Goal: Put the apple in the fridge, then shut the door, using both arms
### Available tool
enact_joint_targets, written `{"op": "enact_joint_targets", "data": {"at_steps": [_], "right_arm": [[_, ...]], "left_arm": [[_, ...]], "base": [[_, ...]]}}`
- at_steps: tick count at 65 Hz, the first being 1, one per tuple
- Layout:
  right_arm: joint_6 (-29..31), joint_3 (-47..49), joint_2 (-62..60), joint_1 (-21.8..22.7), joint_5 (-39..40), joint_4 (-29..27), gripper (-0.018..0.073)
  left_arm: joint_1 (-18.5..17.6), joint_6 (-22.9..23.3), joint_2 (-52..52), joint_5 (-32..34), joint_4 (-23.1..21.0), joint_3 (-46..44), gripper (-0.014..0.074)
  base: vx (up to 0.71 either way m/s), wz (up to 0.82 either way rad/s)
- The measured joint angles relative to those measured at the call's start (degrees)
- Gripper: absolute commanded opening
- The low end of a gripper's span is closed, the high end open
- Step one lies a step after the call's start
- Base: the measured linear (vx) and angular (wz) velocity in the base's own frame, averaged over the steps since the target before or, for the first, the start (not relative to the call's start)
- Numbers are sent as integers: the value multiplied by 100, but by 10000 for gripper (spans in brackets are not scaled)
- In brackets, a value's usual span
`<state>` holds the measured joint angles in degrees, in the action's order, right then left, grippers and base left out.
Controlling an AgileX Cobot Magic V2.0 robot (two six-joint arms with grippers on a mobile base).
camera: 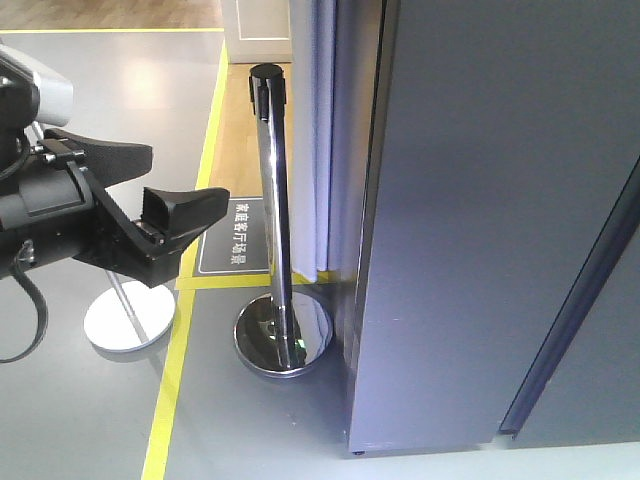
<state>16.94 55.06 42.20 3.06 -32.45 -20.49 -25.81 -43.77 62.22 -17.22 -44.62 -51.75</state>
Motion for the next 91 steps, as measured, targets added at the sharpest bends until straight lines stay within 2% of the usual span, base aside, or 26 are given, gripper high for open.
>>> {"op": "enact_joint_targets", "data": {"at_steps": [35,41,44,48,50,51,65,71,77,85,91], "right_arm": [[2,0,0,0,28,-45,447],[7,0,0,0,28,-45,361],[14,0,0,0,28,-45,259],[19,0,0,0,28,-45,75],[24,0,0,0,28,-45,0],[24,0,0,0,28,-45,-15],[24,0,0,0,28,13,-8],[18,0,-11,0,28,169,-8],[-44,0,-74,0,28,370,-8],[-148,-82,-237,0,116,614,-8],[-331,-404,-412,0,343,748,-8]], "left_arm": [[0,206,198,-82,0,0,577],[0,216,228,-88,0,0,460],[0,216,228,-89,0,0,308],[0,216,228,-100,0,0,98],[0,216,228,-105,0,0,5],[0,216,228,-111,0,0,-10],[0,216,177,-118,41,0,-7],[0,245,-89,54,384,54,-7],[31,541,-532,502,870,321,-7],[375,1004,-1244,1096,1331,985,-7],[737,1065,-1788,1181,1657,1543,-7]], "base": [[0,0],[0,0],[0,0],[0,0],[0,0],[0,0],[0,0],[0,0],[0,0],[0,0],[0,0]]}}
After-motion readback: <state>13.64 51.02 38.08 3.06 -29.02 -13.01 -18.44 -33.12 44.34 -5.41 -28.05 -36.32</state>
